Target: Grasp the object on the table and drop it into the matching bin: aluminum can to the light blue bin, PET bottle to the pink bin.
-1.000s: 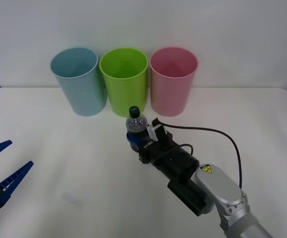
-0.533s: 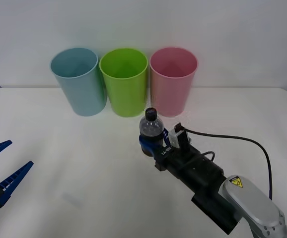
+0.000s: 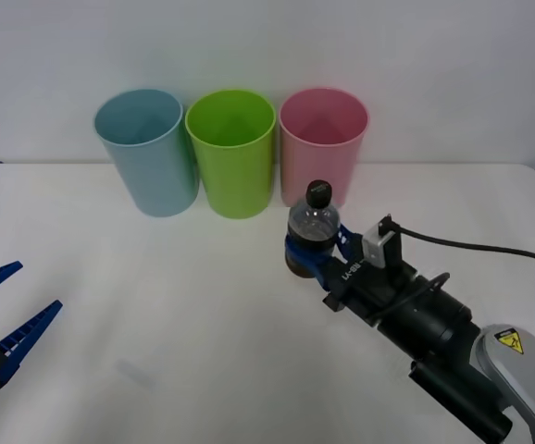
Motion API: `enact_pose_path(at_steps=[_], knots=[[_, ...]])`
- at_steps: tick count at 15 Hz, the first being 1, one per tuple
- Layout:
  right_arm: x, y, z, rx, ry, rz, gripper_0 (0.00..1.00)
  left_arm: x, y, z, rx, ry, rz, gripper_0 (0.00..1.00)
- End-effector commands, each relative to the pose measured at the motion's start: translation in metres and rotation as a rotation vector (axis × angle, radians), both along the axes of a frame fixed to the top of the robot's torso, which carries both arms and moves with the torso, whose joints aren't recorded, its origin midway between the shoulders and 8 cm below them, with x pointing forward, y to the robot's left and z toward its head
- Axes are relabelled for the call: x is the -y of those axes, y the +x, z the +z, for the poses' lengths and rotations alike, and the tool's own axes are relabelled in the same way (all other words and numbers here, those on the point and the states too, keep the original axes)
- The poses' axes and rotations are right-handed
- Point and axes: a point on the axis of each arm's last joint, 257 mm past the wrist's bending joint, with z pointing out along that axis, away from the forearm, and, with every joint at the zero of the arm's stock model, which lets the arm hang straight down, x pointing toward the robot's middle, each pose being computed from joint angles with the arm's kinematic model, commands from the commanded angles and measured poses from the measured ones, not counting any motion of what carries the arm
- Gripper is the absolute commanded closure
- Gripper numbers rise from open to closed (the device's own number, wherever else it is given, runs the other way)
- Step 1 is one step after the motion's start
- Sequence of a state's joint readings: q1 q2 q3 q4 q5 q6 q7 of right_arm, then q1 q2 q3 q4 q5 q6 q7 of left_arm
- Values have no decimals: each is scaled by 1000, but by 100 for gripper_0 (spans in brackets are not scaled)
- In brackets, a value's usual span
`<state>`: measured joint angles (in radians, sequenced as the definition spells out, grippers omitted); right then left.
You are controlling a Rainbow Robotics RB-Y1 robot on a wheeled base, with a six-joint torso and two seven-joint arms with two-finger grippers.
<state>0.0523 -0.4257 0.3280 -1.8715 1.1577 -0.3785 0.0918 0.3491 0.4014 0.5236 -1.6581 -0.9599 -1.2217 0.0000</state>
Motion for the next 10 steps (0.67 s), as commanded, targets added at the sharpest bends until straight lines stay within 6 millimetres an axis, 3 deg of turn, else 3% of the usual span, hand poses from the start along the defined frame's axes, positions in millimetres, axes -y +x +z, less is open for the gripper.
enact_pose_path(at_steps=[1,6,10], knots=[[11,-1,26,45,-5,4,100,0,0,0,0,0,0,0],[22,-4,77,41,65,66,100,0,0,0,0,0,0,0],[35,10,108,23,108,80,100,0,0,0,0,0,0,0]])
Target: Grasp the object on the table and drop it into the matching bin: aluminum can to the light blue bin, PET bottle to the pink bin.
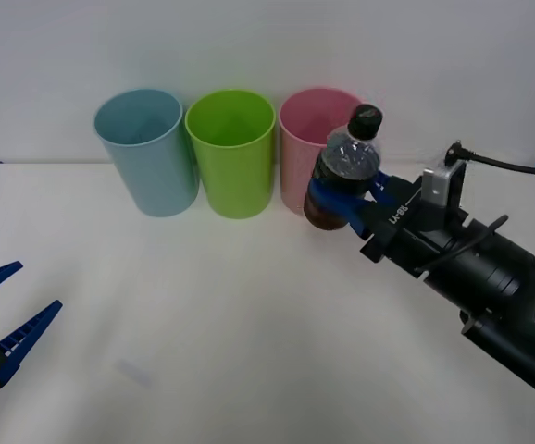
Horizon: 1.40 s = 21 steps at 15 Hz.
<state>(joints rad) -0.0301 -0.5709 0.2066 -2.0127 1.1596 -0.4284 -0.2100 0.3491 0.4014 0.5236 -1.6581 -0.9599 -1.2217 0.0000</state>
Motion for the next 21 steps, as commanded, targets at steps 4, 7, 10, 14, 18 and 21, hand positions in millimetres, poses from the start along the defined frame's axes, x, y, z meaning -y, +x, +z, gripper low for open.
enact_pose_path(at_steps=[4,7,10,14,18,21], knots=[[20,38,33,-7,28,-20,100,0,0,0,0,0,0,0],[26,70,42,-8,36,-45,100,0,0,0,0,0,0,0],[33,104,50,-18,49,-77,100,0,0,0,0,0,0,0],[35,144,59,-27,62,-114,100,0,0,0,0,0,0,0],[25,172,58,-42,61,-139,100,0,0,0,0,0,0,0],[12,185,57,-48,56,-145,100,0,0,0,0,0,0,0]])
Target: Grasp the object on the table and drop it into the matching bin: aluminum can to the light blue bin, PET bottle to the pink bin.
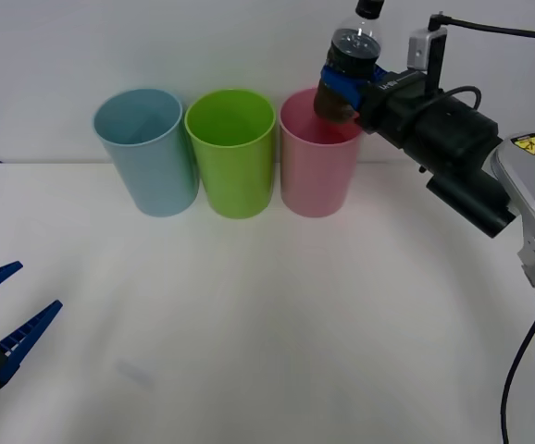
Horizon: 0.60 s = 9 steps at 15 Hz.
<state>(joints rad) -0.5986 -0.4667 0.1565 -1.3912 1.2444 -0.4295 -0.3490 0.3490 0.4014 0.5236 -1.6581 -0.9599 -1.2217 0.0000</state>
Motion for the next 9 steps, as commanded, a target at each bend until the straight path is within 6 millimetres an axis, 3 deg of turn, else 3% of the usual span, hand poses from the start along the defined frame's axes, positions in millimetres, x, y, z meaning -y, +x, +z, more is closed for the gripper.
enact_pose_path(at_steps=[1,6,9], knots=[[-11,13,0,-4,-5,-12,100,0,0,0,0,0,0,0],[-20,39,0,-16,-8,-53,100,0,0,0,0,0,0,0],[-21,43,-2,-24,-6,-59,100,0,0,0,0,0,0,0]])
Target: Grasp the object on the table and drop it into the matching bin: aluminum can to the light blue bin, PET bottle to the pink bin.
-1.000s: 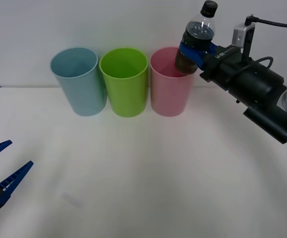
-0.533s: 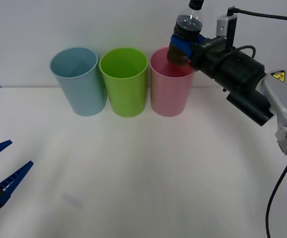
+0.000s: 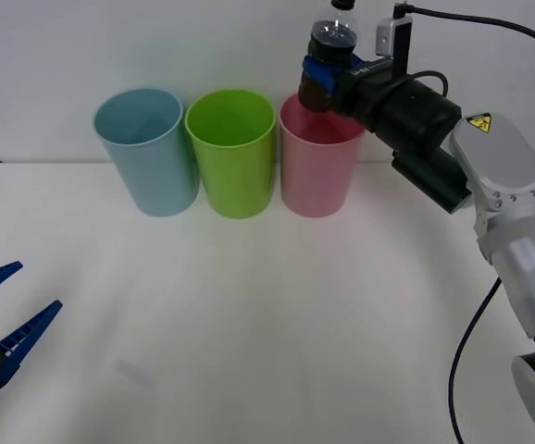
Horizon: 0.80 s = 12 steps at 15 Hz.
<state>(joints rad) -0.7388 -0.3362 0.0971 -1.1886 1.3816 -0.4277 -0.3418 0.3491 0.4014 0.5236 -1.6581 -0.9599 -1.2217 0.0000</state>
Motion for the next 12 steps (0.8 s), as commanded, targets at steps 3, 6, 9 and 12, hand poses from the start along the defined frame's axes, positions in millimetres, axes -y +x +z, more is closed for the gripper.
enact_pose_path(at_steps=[3,6,9,12], knots=[[0,1,-1,-2,1,-4,100,0,0,0,0,0,0,0],[1,1,-2,-3,0,-4,100,0,0,0,0,0,0,0],[4,2,0,-1,2,-8,84,0,0,0,0,0,0,0],[10,3,2,11,-7,-17,0,0,0,0,0,0,0,0]])
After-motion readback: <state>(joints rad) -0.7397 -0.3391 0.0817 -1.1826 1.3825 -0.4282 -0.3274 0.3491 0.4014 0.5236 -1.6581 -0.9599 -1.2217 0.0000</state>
